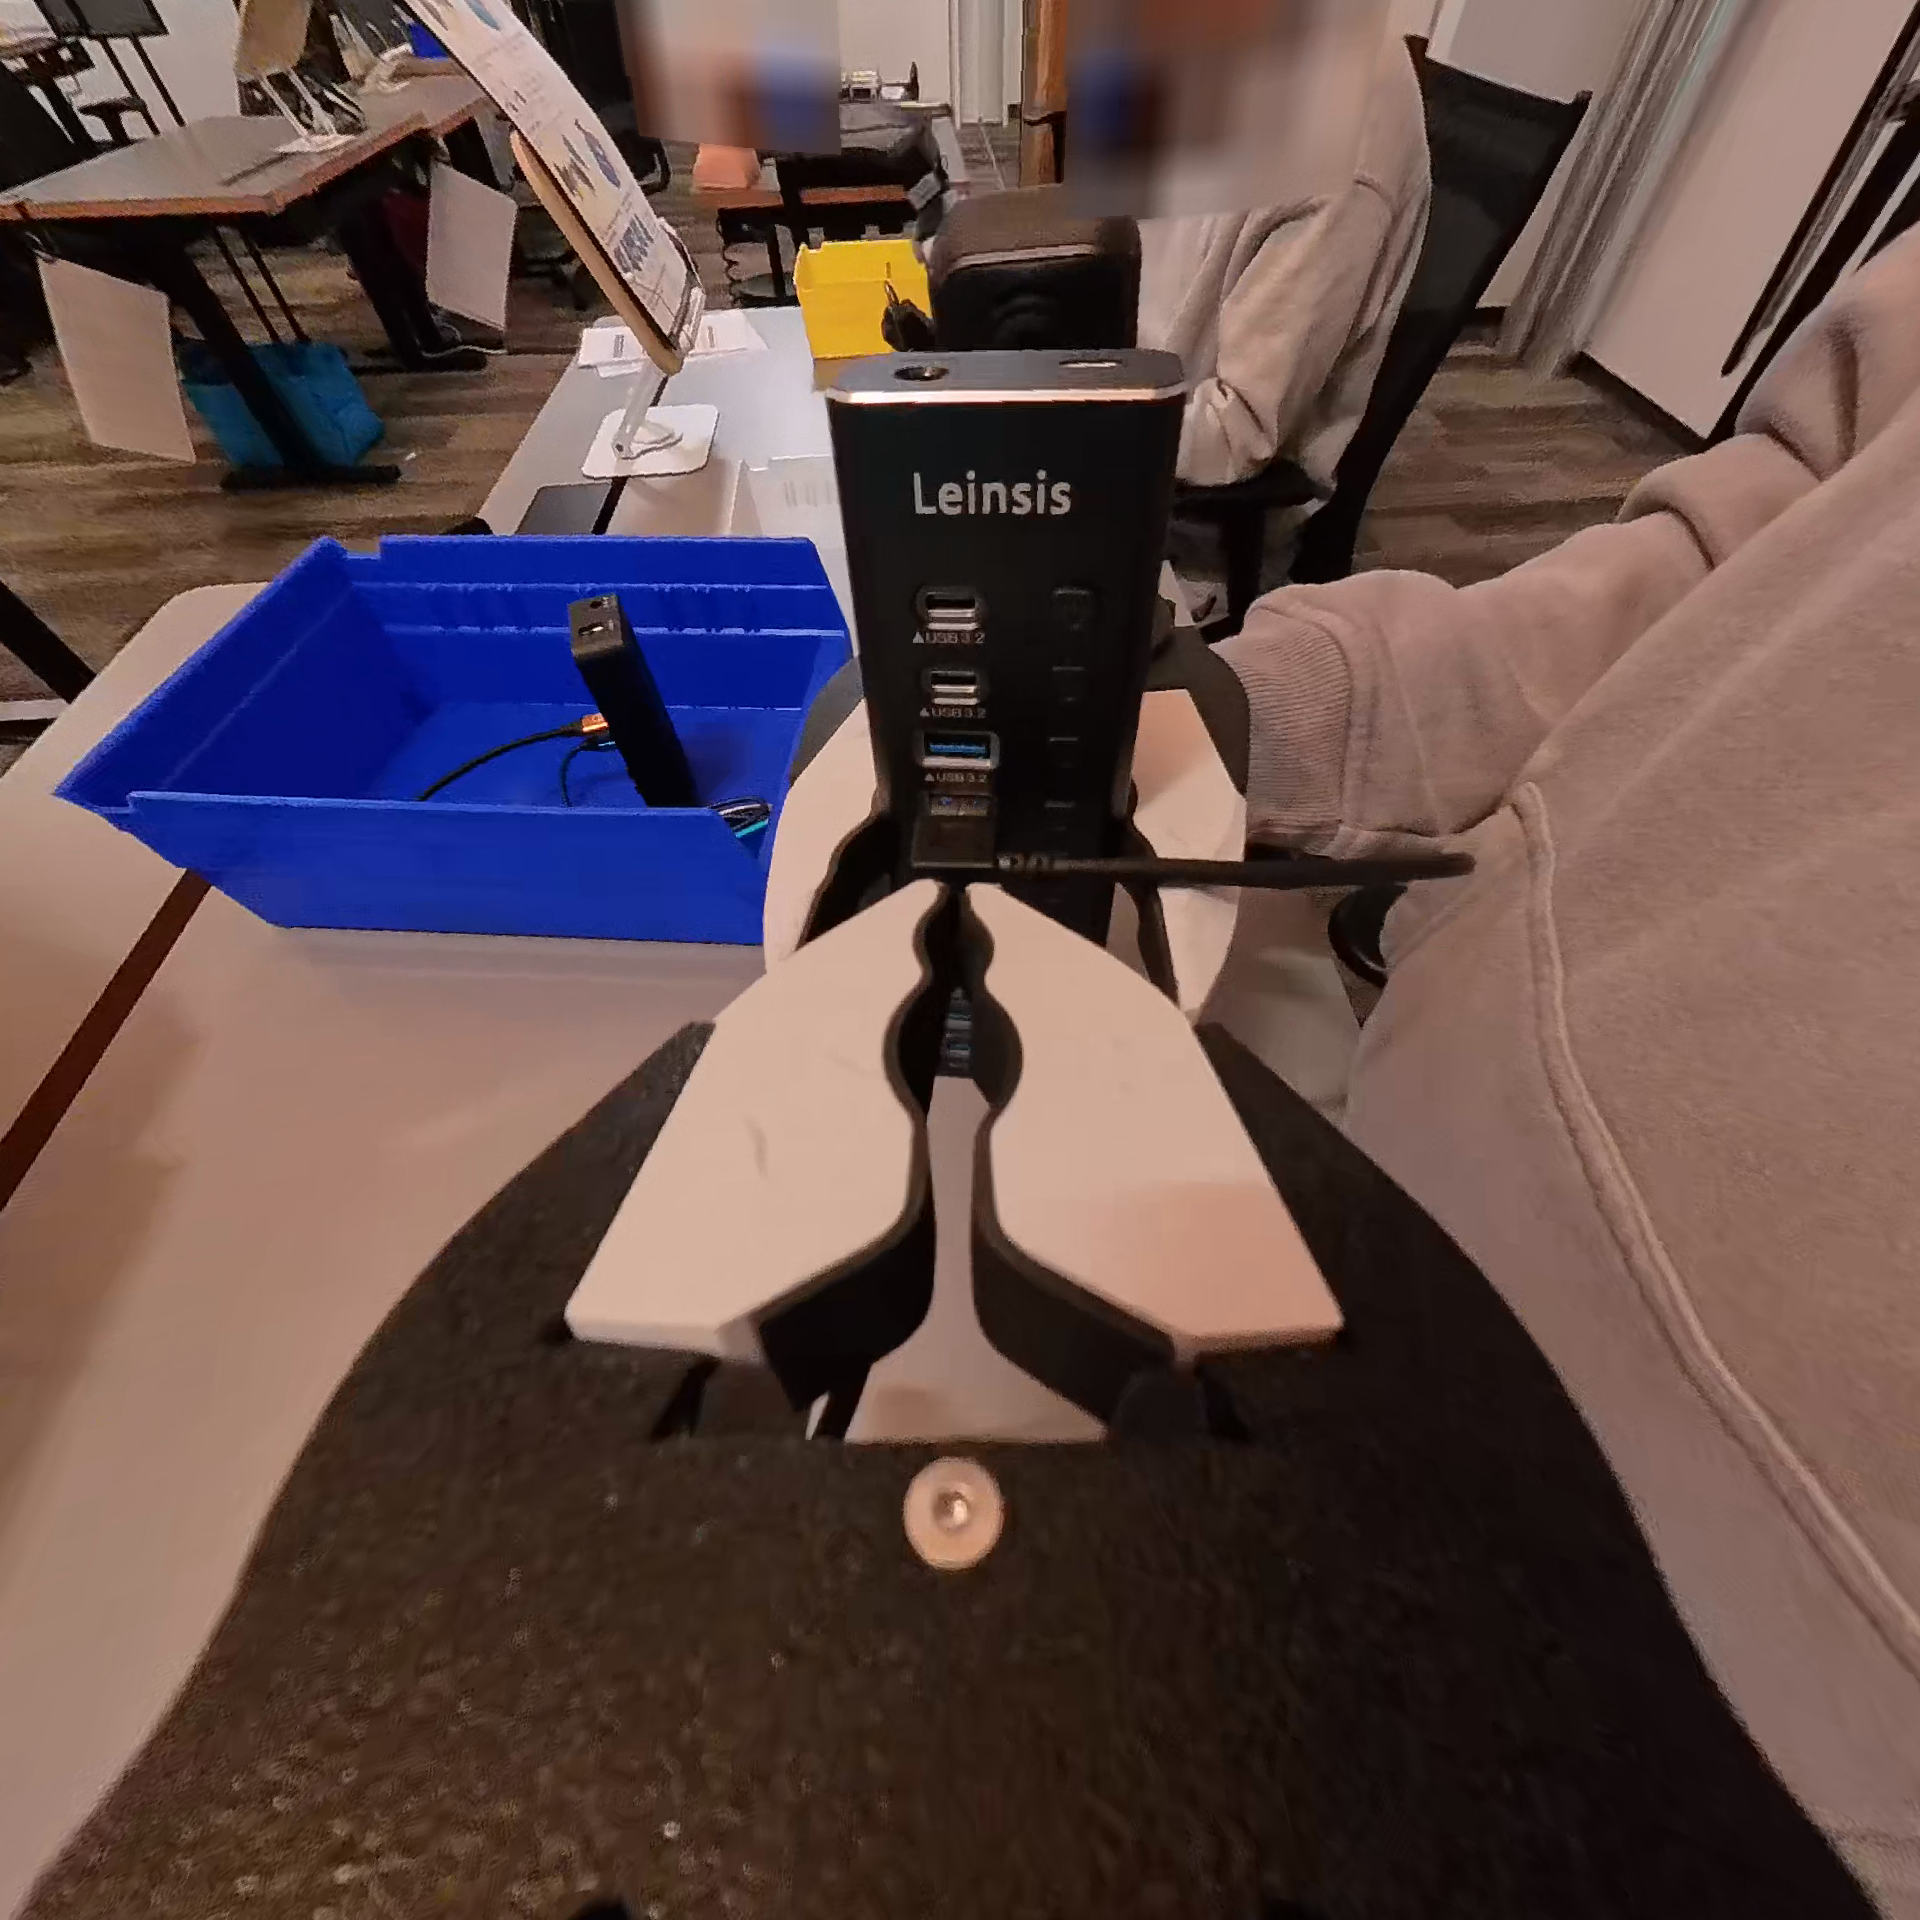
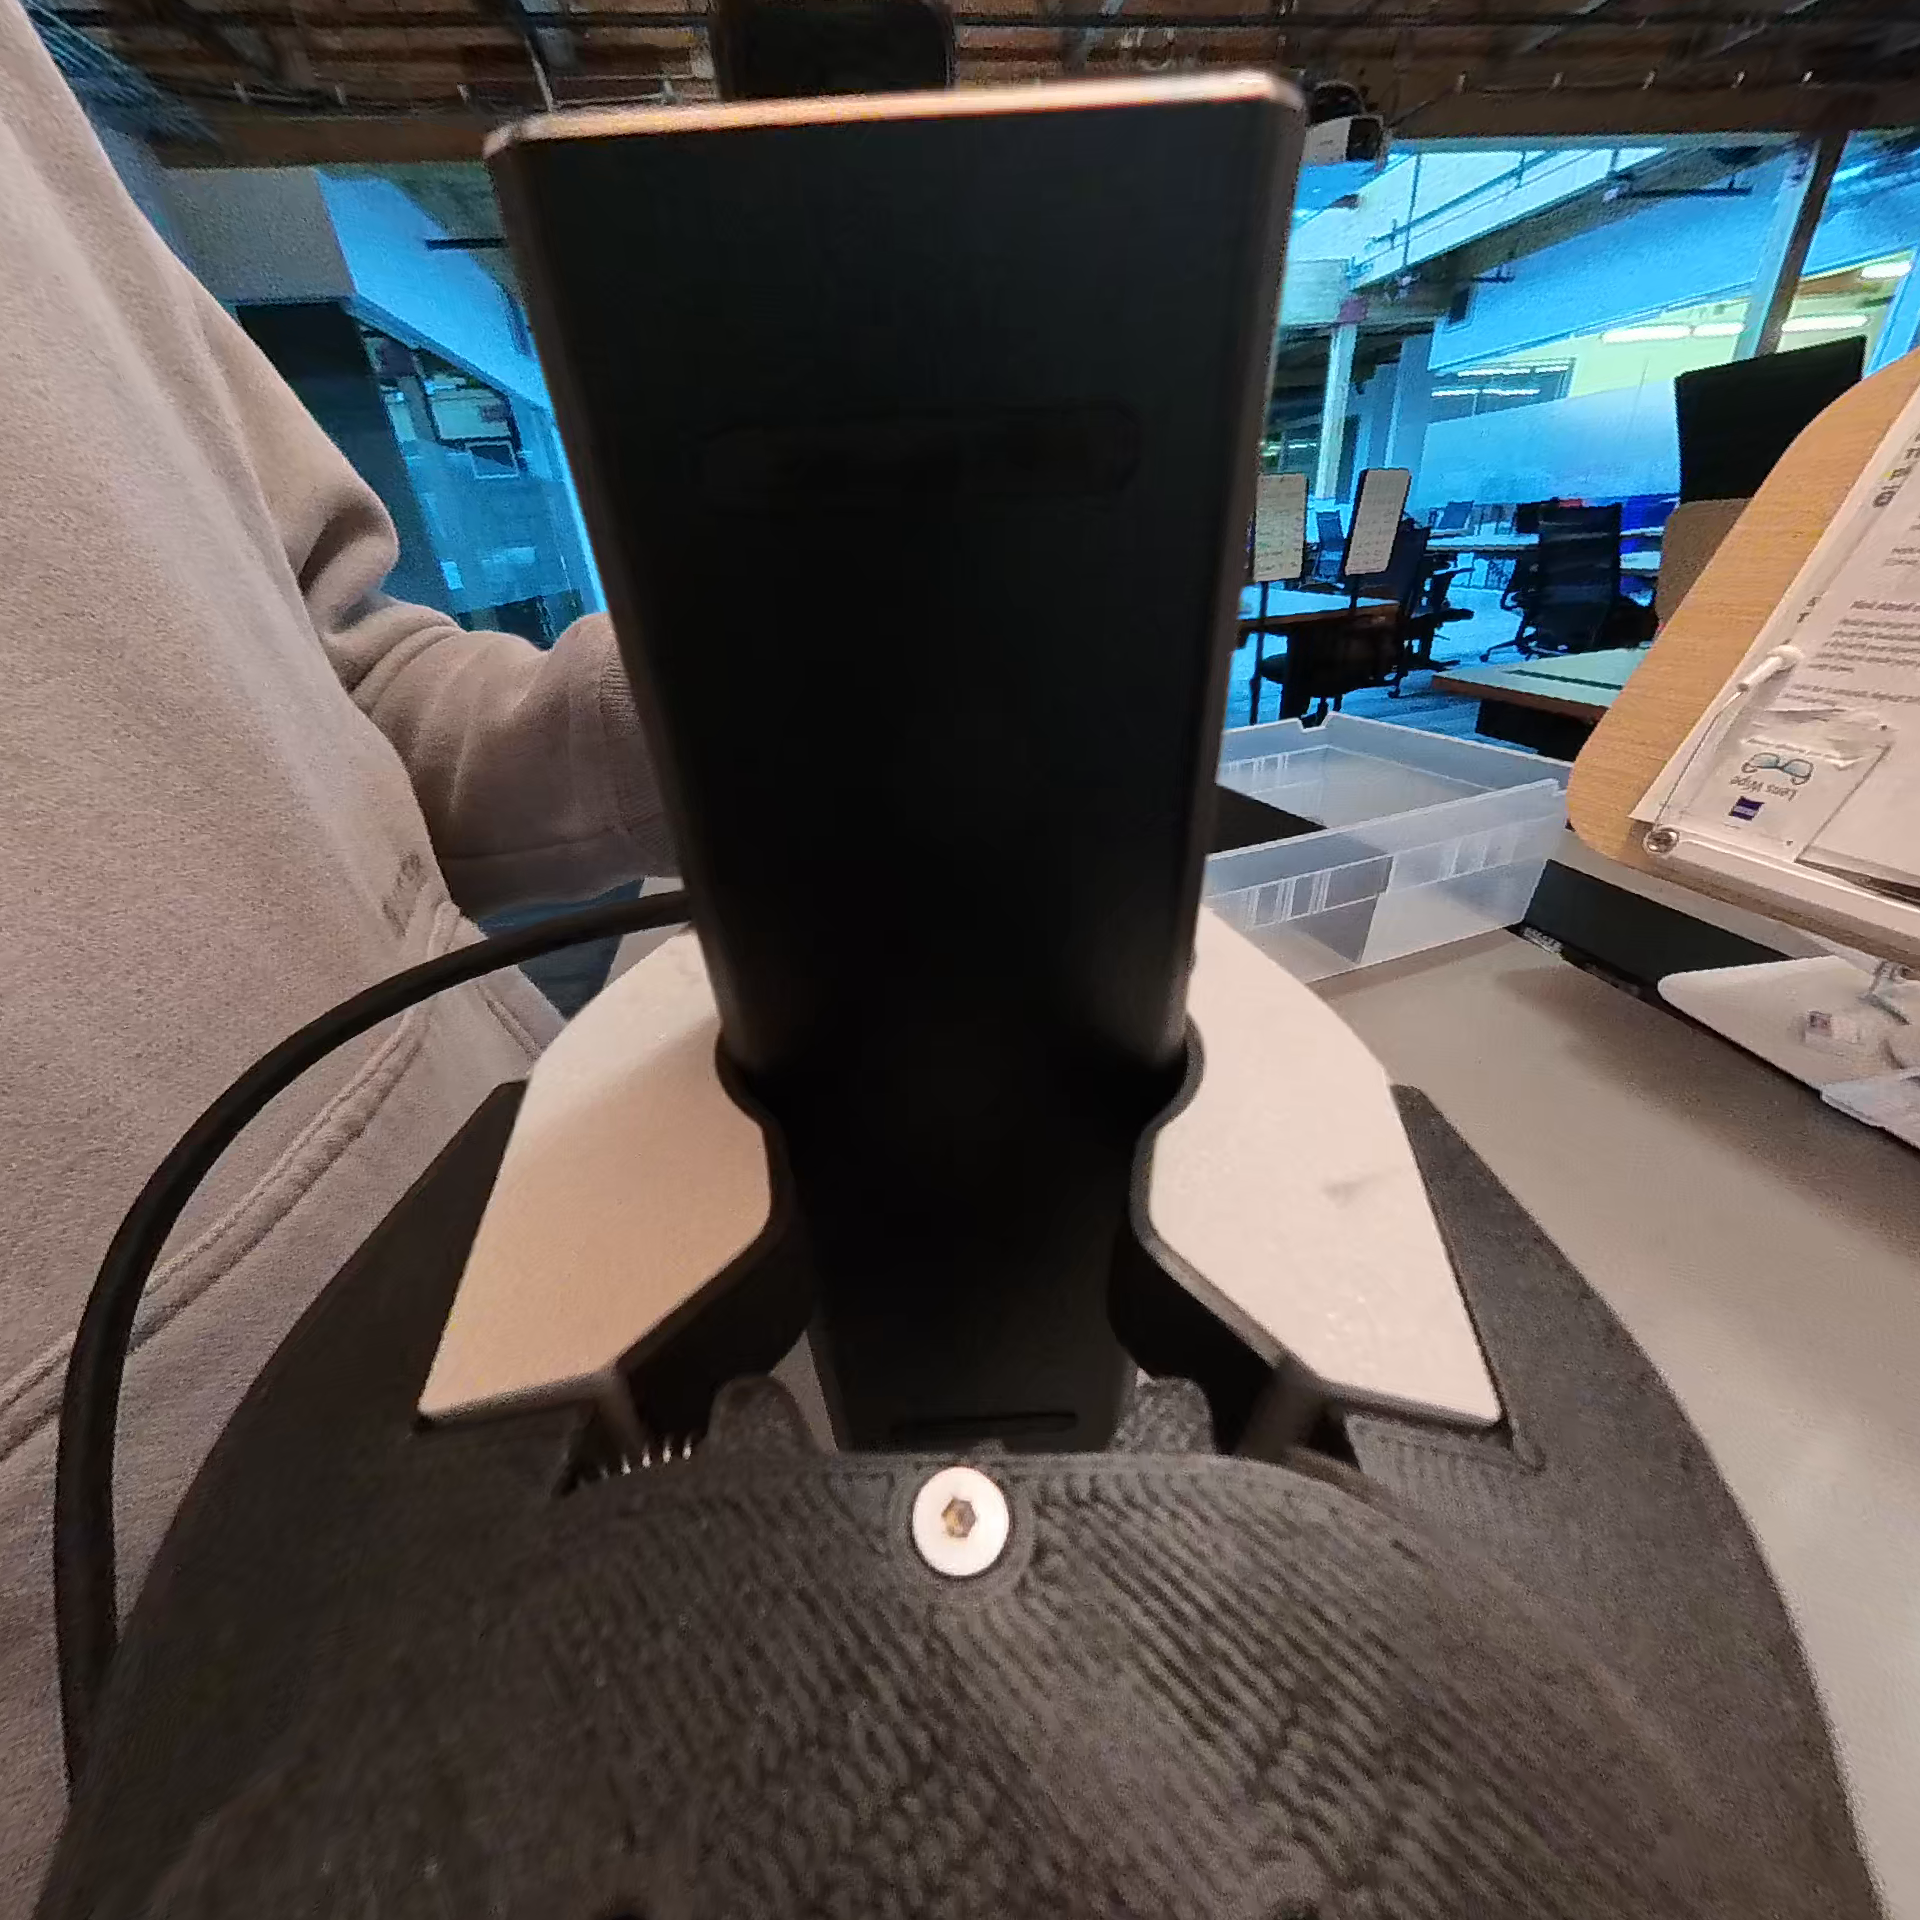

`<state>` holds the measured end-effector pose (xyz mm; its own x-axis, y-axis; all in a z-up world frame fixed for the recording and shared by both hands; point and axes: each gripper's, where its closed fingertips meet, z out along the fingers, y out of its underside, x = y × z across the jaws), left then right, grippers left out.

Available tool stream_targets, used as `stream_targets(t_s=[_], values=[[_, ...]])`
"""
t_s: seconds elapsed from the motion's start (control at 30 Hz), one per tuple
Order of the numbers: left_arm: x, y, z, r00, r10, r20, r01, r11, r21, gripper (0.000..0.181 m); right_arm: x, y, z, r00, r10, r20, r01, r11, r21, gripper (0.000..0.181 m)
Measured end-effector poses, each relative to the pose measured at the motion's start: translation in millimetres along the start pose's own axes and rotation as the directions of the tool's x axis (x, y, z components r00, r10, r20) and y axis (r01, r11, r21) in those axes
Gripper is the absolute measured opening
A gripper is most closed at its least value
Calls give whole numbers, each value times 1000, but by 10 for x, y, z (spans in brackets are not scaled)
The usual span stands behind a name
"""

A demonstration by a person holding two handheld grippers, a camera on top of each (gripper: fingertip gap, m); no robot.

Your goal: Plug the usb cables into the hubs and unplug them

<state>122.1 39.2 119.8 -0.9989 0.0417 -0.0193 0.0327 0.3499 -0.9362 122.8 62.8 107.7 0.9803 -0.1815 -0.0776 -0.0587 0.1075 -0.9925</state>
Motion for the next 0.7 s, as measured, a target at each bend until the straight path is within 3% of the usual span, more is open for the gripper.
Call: stream_targets(t_s=[0.37,0.7], values=[[-18,71,31,999,23,28,-19,994,-109,0,3,76,26,1000,20,2,-20,998,-52,74],[-51,89,59,998,43,39,-37,990,-139,0,33,170,50,999,37,0,-37,991,-127,74]])
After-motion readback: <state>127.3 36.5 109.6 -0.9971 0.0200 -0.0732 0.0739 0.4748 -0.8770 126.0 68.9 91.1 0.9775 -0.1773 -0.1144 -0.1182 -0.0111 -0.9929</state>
